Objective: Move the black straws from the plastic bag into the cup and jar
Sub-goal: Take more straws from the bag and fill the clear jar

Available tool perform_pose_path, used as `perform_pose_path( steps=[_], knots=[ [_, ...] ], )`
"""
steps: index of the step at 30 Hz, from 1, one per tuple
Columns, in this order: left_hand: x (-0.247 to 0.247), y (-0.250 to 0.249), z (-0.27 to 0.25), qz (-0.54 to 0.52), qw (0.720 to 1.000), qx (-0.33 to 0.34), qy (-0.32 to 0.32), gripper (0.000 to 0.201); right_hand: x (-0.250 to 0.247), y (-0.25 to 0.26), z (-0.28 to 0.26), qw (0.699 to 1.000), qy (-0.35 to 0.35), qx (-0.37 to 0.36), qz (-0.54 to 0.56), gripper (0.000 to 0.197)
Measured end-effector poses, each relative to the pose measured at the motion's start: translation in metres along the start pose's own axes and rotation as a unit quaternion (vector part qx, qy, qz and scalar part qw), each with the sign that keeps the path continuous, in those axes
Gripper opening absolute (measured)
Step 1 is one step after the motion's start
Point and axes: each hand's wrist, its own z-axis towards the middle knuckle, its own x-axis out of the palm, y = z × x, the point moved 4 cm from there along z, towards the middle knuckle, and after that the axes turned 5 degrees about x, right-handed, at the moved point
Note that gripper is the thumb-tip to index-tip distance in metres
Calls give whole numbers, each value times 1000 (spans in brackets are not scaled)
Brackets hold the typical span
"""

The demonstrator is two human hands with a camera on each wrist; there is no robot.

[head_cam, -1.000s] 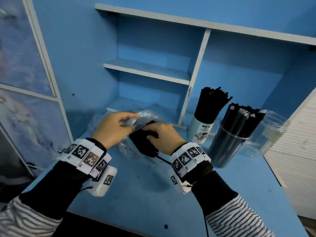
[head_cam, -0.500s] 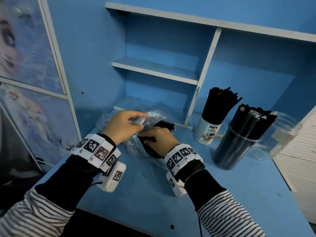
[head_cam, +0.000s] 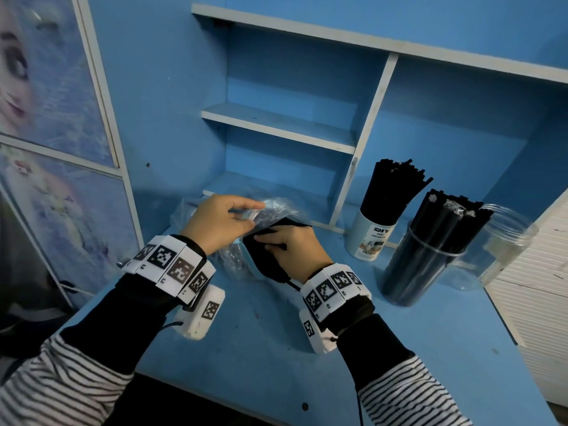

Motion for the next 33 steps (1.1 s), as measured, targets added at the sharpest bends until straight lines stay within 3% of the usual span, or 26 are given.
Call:
perform_pose_path(
  steps=[9,14,15,17,20,22,25,29,33],
  knots=[
    [2,-2,-1,20,1000,10,9,33,-62,-3,-23,995,69,75,-11,28],
    [11,-28,-8,122,987,84,-63,28,-95,-9,-42,991,79,103,-20,25],
    [17,-37,-10,116,987,105,-48,29,-101,-10,-46,991,80,105,-31,25],
    [37,-53,-13,126,982,135,44,51,-114,-8,-54,989,82,107,-55,25],
    [74,-66,-11,209,949,189,143,76,-136,-1,-67,989,78,109,-54,25],
    [96,-68,-5,209,941,200,178,67,-148,1,-75,989,77,113,-53,26],
    [114,-71,6,194,950,170,178,29,-161,1,-86,990,74,114,-34,27],
    [129,-81,10,128,964,149,181,26,-181,-7,-97,995,-2,104,2,39],
    [146,-97,5,34,974,144,170,31,-197,-8,-97,980,-187,57,35,46]
  ],
)
